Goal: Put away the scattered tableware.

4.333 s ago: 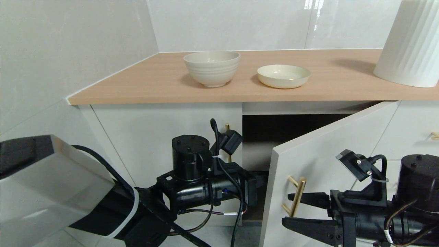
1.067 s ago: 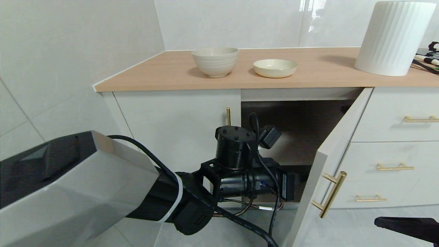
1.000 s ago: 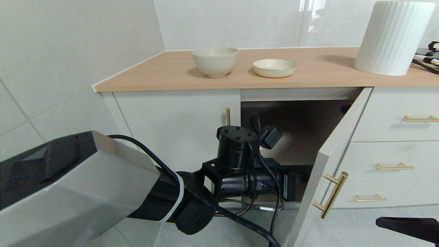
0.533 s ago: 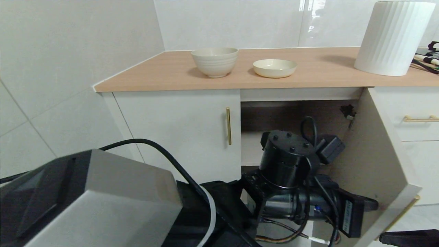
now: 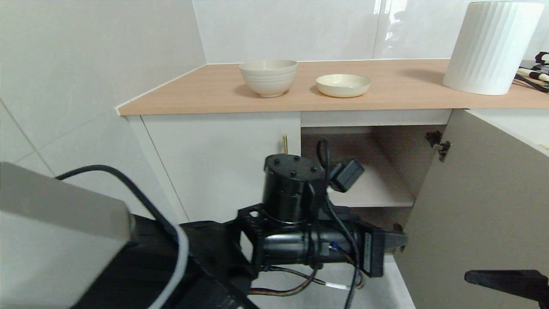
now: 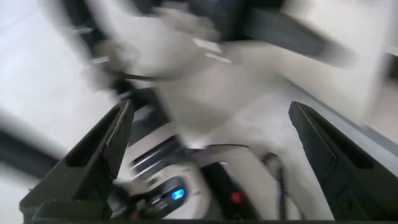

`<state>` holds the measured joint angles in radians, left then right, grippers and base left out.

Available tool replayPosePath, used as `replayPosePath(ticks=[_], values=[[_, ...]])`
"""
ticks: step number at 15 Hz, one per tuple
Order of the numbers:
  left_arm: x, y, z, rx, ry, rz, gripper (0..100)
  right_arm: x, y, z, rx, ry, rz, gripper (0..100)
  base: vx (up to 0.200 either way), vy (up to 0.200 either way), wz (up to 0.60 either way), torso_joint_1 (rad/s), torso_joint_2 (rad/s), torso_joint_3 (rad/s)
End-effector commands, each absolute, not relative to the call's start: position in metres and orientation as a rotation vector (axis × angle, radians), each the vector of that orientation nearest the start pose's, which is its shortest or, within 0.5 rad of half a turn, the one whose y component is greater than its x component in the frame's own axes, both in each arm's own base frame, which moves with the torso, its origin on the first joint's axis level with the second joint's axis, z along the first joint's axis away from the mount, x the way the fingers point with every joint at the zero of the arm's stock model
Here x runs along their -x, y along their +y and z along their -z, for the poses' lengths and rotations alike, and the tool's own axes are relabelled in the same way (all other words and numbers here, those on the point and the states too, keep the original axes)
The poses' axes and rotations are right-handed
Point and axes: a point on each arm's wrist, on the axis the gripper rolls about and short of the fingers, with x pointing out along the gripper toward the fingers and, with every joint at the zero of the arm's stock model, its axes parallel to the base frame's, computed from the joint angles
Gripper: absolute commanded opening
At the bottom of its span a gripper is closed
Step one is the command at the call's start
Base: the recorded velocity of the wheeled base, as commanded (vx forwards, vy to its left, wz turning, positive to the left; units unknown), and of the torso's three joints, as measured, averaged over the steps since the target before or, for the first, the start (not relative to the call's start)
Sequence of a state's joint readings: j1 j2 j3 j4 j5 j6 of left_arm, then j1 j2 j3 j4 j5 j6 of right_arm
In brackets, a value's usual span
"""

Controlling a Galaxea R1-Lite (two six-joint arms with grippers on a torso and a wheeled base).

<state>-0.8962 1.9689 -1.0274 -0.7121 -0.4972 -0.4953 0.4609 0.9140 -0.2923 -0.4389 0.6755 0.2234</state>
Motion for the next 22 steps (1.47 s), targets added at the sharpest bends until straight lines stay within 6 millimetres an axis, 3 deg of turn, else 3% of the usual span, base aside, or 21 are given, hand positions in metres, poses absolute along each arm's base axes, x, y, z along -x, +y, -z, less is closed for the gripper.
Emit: replayPosePath(ticks=[1,2,4,8,10,12,13,17,22], values=[[-0.222,-0.235,-0.187,0.397,0.506,1.197,0,-0.11,0.069,-0.179,-0.218,0.396,-1.028,100,0.0,0.0,0.0,0.0,0.0,0.0],[-0.208,-0.182,-0.193,0.412,0.518,1.087,0,-0.135,0.083,-0.182,-0.148,0.396,-0.95,100,0.0,0.0,0.0,0.0,0.0,0.0],[-0.192,-0.139,-0.199,0.416,0.576,0.964,0,-0.163,0.104,-0.187,-0.039,0.379,-0.854,100,0.0,0.0,0.0,0.0,0.0,0.0],[-0.162,-0.083,-0.214,0.332,0.486,0.833,0,-0.192,0.119,-0.215,-0.035,0.426,-0.842,100,0.0,0.0,0.0,0.0,0.0,0.0],[-0.152,-0.064,-0.219,0.338,0.441,0.763,0,-0.189,0.112,-0.221,-0.035,0.443,-0.804,100,0.0,0.0,0.0,0.0,0.0,0.0],[-0.159,-0.057,-0.225,0.348,0.433,0.715,0,-0.184,0.107,-0.227,-0.033,0.429,-0.756,100,0.0,0.0,0.0,0.0,0.0,0.0],[-0.16,-0.057,-0.224,0.351,0.438,0.708,100,-0.18,0.104,-0.234,-0.032,0.414,-0.718,100,0.0,0.0,0.0,0.0,0.0,0.0],[-0.166,-0.053,-0.227,0.352,0.42,0.66,100,-0.163,0.092,-0.242,-0.023,0.423,-0.642,100,0.0,0.0,0.0,0.0,0.0,0.0],[-0.16,-0.052,-0.232,0.347,0.393,0.664,100,-0.161,0.088,-0.247,-0.032,0.423,-0.623,100,0.0,0.0,0.0,0.0,0.0,0.0]])
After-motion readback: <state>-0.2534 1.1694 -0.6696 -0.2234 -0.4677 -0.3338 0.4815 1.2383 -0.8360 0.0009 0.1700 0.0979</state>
